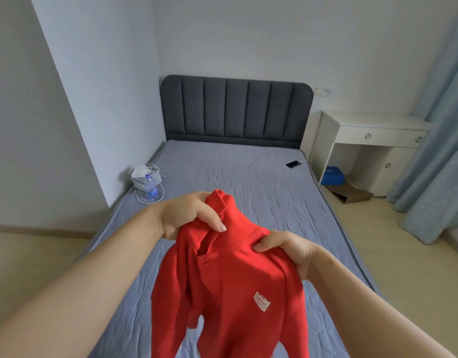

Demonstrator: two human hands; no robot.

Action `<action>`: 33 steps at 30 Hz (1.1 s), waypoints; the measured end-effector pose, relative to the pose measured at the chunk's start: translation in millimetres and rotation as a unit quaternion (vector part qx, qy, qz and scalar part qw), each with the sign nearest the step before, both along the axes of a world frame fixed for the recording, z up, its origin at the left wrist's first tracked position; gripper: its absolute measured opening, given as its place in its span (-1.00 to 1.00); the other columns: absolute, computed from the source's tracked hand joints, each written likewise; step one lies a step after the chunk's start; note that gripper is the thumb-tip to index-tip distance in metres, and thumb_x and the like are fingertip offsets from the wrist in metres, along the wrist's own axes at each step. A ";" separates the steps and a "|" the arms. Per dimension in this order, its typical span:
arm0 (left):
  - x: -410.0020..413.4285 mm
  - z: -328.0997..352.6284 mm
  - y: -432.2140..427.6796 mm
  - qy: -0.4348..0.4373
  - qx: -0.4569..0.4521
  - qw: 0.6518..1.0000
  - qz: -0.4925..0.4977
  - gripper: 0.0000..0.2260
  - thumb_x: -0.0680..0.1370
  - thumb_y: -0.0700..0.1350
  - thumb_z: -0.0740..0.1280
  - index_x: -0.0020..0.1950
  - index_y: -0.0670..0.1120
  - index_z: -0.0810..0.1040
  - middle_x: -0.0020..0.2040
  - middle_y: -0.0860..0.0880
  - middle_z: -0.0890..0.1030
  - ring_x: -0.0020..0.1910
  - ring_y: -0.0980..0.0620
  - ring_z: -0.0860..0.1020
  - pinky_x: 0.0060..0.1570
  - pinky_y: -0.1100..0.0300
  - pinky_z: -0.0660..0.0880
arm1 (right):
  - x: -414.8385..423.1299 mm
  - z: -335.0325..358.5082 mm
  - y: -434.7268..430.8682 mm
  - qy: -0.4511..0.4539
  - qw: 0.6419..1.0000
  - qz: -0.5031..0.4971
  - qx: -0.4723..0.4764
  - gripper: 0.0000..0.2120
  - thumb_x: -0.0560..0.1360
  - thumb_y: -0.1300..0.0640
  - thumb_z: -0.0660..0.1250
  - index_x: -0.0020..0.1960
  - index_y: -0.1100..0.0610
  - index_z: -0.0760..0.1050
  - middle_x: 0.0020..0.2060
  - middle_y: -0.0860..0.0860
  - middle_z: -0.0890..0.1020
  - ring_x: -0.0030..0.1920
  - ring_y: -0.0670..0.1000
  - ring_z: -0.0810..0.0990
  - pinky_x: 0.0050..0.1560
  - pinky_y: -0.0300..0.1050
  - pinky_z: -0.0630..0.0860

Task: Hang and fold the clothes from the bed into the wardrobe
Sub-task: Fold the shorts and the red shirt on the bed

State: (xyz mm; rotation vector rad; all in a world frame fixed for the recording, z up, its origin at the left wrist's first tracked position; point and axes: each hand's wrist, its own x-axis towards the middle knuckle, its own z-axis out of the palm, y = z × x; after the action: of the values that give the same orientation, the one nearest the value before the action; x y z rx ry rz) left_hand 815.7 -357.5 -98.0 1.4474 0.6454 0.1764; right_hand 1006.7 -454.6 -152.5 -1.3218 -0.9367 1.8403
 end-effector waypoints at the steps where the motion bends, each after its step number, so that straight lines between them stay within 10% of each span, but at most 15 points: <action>1: 0.6 -0.6 -0.5 0.002 -0.016 1.000 -0.010 -0.87 0.23 -0.36 0.32 -0.30 -0.17 0.51 -0.35 -0.13 0.58 -0.36 -0.02 0.61 -0.26 0.17 0.59 | 1.7 0.0 -0.7 -0.001 1.000 0.012 -0.008 -0.71 0.22 0.21 0.30 -0.12 0.16 0.69 -0.16 0.14 0.69 -0.21 0.08 0.67 -0.03 -0.07 0.57; 13: 90.6 -166.2 44.5 0.245 0.084 0.965 0.035 -0.68 0.44 -0.33 0.34 0.17 -0.14 0.50 -0.07 -0.08 0.60 -0.09 -0.03 0.57 0.01 0.16 0.49 | 57.5 -139.4 20.8 -0.259 0.950 -0.122 -0.124 -0.88 0.25 0.24 0.36 -0.21 0.20 0.57 -0.30 0.11 0.60 -0.30 0.07 0.56 -0.19 -0.14 0.47; 21: 162.3 -309.5 100.6 0.392 0.440 0.808 0.021 -0.95 0.56 -0.08 0.24 -0.03 -0.04 0.45 0.04 -0.04 0.52 0.07 -0.12 0.44 -0.19 0.12 0.29 | 105.7 -283.5 88.6 -0.469 0.845 -0.236 -0.105 -0.93 0.44 0.17 0.23 -0.19 0.06 0.48 -0.15 0.10 0.55 -0.09 0.17 0.53 -0.16 -0.11 0.41; 26: 204.0 -354.5 148.8 0.322 0.353 0.865 0.153 -0.83 0.57 -0.19 0.20 0.14 -0.11 0.46 0.13 -0.19 0.36 -0.05 -0.27 0.54 -0.04 0.06 0.48 | 127.4 -324.5 153.0 -0.401 0.837 -0.370 -0.046 -0.85 0.46 0.25 0.13 -0.25 0.10 0.39 -0.19 0.10 0.60 -0.14 0.18 0.54 -0.19 -0.13 0.40; 29: 214.7 -376.0 168.7 0.224 0.316 0.900 0.202 -0.67 0.55 -0.20 0.25 0.31 -0.04 0.39 0.14 -0.15 0.32 0.09 -0.18 0.46 0.13 0.18 0.35 | 135.8 -348.3 168.4 -0.352 0.859 -0.371 0.038 -0.64 0.53 0.15 0.15 0.30 -0.07 0.39 -0.10 -0.19 0.56 -0.12 -0.07 0.54 -0.20 -0.42 0.40; 33: 207.0 -420.8 154.8 0.219 0.255 0.927 0.169 -0.25 0.49 -0.18 0.36 0.52 0.09 -0.01 0.39 -0.11 0.15 0.33 -0.10 0.28 0.35 0.13 0.20 | 132.5 -393.1 155.1 -0.332 0.891 -0.306 0.052 -0.29 0.51 0.10 0.23 0.51 -0.17 -0.09 0.48 -0.07 0.18 0.33 -0.02 0.33 0.38 -0.11 0.25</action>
State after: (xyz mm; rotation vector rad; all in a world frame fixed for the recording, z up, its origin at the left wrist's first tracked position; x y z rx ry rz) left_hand 1022.7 -202.7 -518.8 1.8891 1.2895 0.3091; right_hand 1139.2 -299.5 -545.6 -1.9481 -0.7847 0.8467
